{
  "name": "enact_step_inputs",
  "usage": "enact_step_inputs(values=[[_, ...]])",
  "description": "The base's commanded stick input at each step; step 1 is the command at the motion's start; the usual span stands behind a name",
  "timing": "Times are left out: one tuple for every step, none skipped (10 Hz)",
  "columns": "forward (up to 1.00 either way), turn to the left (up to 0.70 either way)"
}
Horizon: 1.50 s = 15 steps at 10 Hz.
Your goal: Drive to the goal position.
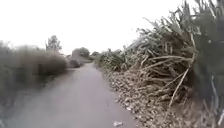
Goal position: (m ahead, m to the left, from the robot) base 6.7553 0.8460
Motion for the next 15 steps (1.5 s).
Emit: enact_step_inputs(values=[[1.0, 0.39], [1.0, 0.37], [1.0, 0.34], [1.0, 0.31], [1.0, 0.0], [1.0, 0.0], [1.0, 0.0], [1.0, 0.0], [1.0, 0.0], [1.0, 0.0], [1.0, 0.0], [1.0, 0.0], [1.0, 0.0], [1.0, 0.0], [1.0, 0.0]])
